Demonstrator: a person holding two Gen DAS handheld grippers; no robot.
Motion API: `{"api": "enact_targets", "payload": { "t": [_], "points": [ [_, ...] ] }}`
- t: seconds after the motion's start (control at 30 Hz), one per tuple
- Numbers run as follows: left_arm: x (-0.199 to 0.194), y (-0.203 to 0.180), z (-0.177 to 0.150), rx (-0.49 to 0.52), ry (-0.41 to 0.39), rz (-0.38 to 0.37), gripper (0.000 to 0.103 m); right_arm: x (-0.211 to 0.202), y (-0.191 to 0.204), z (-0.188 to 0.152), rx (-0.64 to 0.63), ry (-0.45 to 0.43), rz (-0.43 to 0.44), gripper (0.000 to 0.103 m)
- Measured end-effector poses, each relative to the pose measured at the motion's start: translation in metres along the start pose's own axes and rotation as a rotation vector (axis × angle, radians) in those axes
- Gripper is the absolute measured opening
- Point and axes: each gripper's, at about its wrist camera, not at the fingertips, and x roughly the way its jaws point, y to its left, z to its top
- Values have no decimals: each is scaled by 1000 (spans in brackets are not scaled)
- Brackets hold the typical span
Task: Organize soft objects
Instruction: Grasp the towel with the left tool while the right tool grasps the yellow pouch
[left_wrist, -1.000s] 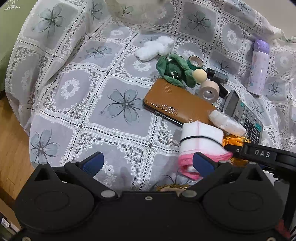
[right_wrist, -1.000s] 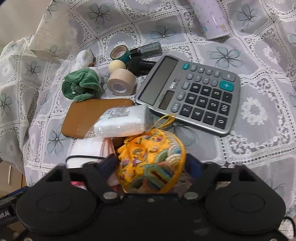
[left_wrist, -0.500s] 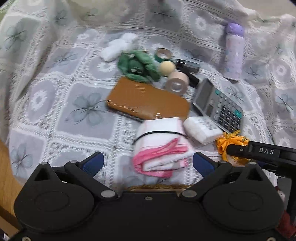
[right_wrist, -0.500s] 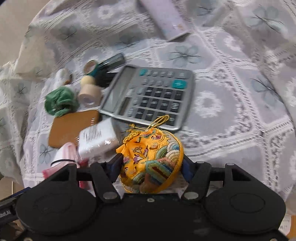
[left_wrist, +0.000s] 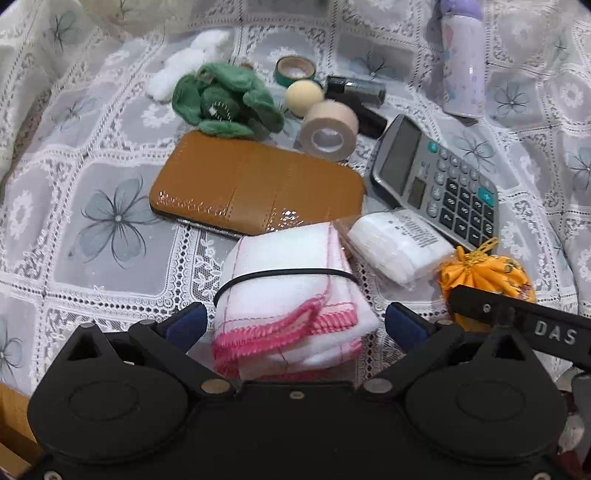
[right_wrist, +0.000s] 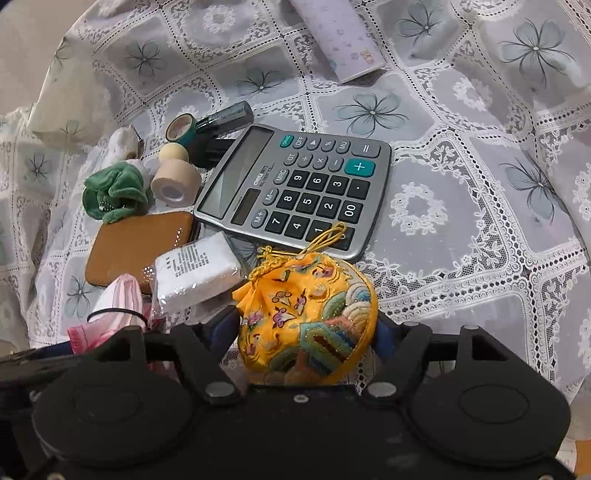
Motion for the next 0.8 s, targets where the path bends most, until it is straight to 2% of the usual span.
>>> {"api": "enact_targets", "payload": {
  "t": [0.17, 0.33, 0.6, 0.8],
  "points": [
    [11, 4, 1, -13, 26, 3, 99, 4, 0, 1, 7, 6, 7, 79],
    [13, 0, -2, 29, 13, 21, 99, 5, 3, 0, -13, 4, 0, 79],
    [13, 2, 1, 10, 9, 11, 99, 1, -1, 2, -11, 16, -4, 67],
    [12, 1, 0, 14, -1, 17, 99, -10, -16, 3, 32, 7, -29, 65]
  ]
}}
